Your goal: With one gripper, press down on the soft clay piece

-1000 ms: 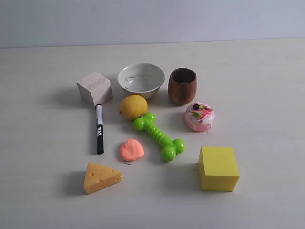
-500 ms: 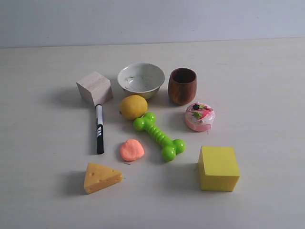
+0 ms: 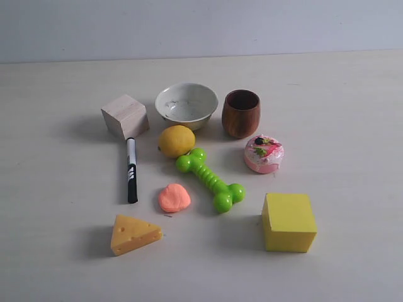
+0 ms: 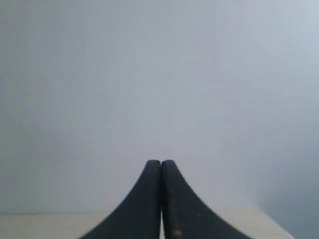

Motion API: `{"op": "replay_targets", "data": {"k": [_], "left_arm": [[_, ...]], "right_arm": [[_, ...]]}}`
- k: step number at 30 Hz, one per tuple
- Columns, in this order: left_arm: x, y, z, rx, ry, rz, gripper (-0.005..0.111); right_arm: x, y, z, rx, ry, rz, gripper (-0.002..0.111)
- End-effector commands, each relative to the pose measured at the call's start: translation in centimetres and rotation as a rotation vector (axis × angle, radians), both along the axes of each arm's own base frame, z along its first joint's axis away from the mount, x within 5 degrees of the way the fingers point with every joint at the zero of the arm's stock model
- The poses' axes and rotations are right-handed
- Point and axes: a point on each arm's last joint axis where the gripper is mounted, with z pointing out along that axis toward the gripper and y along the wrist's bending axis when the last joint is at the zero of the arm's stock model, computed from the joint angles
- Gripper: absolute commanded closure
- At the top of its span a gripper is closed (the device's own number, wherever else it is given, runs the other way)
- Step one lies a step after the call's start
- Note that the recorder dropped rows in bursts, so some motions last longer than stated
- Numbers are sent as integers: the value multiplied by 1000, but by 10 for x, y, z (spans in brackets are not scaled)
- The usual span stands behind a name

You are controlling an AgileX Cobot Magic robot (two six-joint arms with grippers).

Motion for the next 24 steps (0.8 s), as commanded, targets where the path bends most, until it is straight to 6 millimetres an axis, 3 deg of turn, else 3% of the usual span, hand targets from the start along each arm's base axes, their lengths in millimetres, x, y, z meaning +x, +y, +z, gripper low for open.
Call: {"op": "replay_targets", "data": {"k": [1, 6, 13, 16, 20, 24], "left_arm": [[0, 0, 0, 0, -7, -1, 103], [0, 0, 0, 0, -7, -1, 103], [0, 0, 0, 0, -7, -1, 103], [0, 0, 0, 0, -7, -1, 103], [0, 0, 0, 0, -7, -1, 103], [0, 0, 0, 0, -7, -1, 103]], "right_arm": [[-2, 0, 3, -12, -51, -5, 108], [-4, 1, 10, 6, -131, 8, 108], [-29, 5, 46, 292, -629, 245, 108], [-38, 3, 52, 359, -754, 289, 108], [-38, 0, 51, 435, -756, 304, 108], [-28, 8, 53, 364, -567, 313, 108]]}}
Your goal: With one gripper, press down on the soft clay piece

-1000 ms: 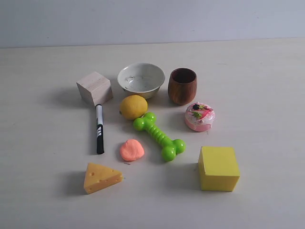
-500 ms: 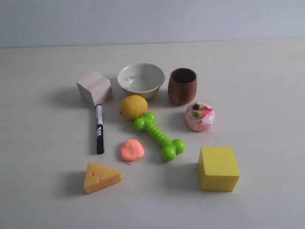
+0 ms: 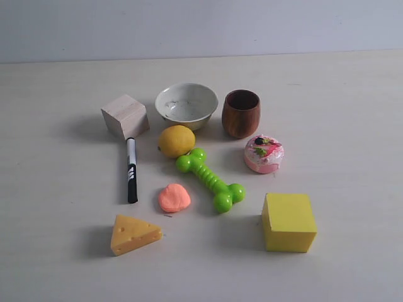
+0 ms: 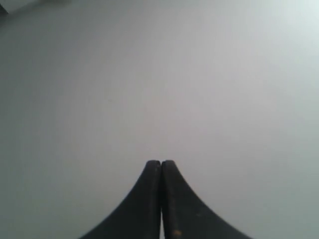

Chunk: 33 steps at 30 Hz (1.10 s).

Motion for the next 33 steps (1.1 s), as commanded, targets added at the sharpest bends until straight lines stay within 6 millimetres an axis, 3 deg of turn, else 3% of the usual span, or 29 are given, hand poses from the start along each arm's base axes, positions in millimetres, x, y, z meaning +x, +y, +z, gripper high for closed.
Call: {"op": "replay_targets", "data": {"k": [1, 3, 8, 11, 16, 20, 25, 30, 33], "left_arm": [[0, 0, 0, 0, -7, -1, 103], [0, 0, 0, 0, -7, -1, 103], [0, 0, 0, 0, -7, -1, 103], [0, 0, 0, 0, -7, -1, 103], [0, 0, 0, 0, -7, -1, 103], [0, 0, 0, 0, -7, -1, 103], [0, 0, 0, 0, -7, -1, 103], [0, 0, 0, 0, -7, -1, 103], [0, 0, 0, 0, -7, -1, 103]], "right_arm": [[9, 10, 6, -146, 194, -2, 108], [10, 16, 15, -233, 273, -12, 108], [2, 31, 56, -448, 273, 5, 108], [7, 42, 80, -507, 326, 154, 108], [17, 63, 114, -766, 427, 337, 108], [34, 63, 136, -779, 555, 409, 108], [57, 63, 157, -777, 584, 465, 108], [88, 64, 159, -775, 643, 544, 108], [113, 60, 159, -684, 712, 554, 108]]}}
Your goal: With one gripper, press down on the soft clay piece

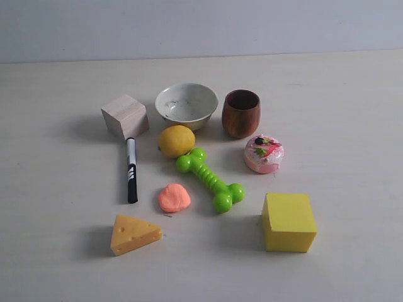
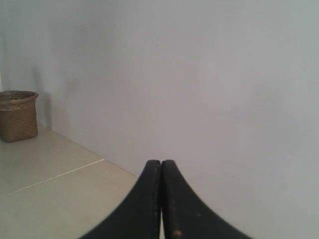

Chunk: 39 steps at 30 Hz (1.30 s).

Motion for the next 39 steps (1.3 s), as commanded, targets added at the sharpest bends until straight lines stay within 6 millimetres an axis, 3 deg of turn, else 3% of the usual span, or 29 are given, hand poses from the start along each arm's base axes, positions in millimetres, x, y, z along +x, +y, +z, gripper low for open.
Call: {"op": "replay_targets", "data": {"k": [1, 6, 9, 13, 16, 25, 34, 39], "left_arm": [[0, 0, 0, 0, -7, -1, 103], [0, 0, 0, 0, -7, -1, 103], [0, 0, 0, 0, -7, -1, 103], [0, 0, 0, 0, -7, -1, 103], [0, 0, 0, 0, -7, -1, 103], [0, 0, 0, 0, -7, -1, 103], [0, 0, 0, 0, -7, -1, 103], [0, 0, 0, 0, -7, -1, 103]], "right_arm": [[34, -5, 0, 64, 100, -56, 108], [80, -14, -6, 138, 217, -144, 108], [107, -15, -20, 132, 299, -135, 108], [137, -3, -45, 83, 381, -92, 108], [154, 16, -66, 57, 457, -29, 108], [173, 93, -118, -59, 577, 74, 108], [172, 168, -176, -167, 698, 80, 108], [176, 189, -185, -197, 683, 75, 108]]}}
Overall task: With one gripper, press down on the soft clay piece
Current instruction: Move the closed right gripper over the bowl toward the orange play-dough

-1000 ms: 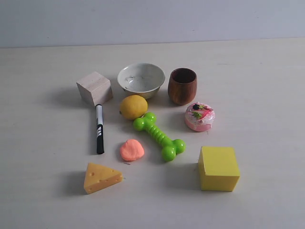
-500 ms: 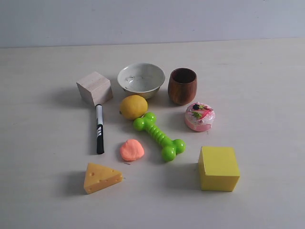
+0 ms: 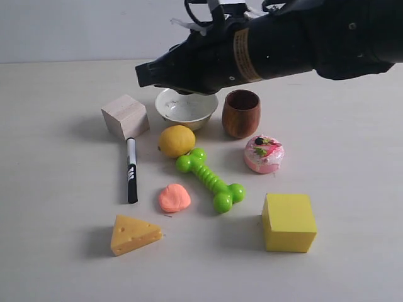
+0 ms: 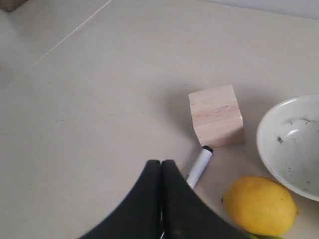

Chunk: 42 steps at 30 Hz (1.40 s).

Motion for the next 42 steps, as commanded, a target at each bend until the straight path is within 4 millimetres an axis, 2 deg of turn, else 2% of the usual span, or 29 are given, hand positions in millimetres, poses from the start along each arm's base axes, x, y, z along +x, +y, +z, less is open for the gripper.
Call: {"op": "replay_targets", "data": {"k": [1, 8, 13, 17, 19, 21, 24, 27, 31, 37, 42], "left_arm": [[0, 0, 0, 0, -7, -1, 103], [0, 0, 0, 0, -7, -1, 103], [0, 0, 0, 0, -7, -1, 103], [0, 0, 0, 0, -7, -1, 103], [0, 0, 0, 0, -7, -1, 103], [0, 0, 0, 0, -7, -1, 103], [0, 0, 0, 0, -7, -1, 103], [0, 0, 0, 0, -7, -1, 103], [0, 0, 0, 0, -7, -1, 103], [0, 0, 0, 0, -7, -1, 103], [0, 0, 0, 0, -7, -1, 103]], "right_arm": [[7, 6, -1, -14, -27, -41, 108], [6, 7, -1, -11, -24, -36, 108], [8, 15, -6, 11, -101, 50, 108], [20, 15, -17, 22, -122, -65, 108], [24, 13, -24, -37, -128, -122, 108], [26, 6, -34, -167, -126, -162, 108], [24, -3, -45, -367, -95, -123, 108], [18, -6, -49, -490, -10, -58, 108], [12, -3, -39, -564, 94, 61, 108], [16, 7, -9, -594, 146, 145, 108], [29, 19, -10, -601, 299, 76, 108]]}}
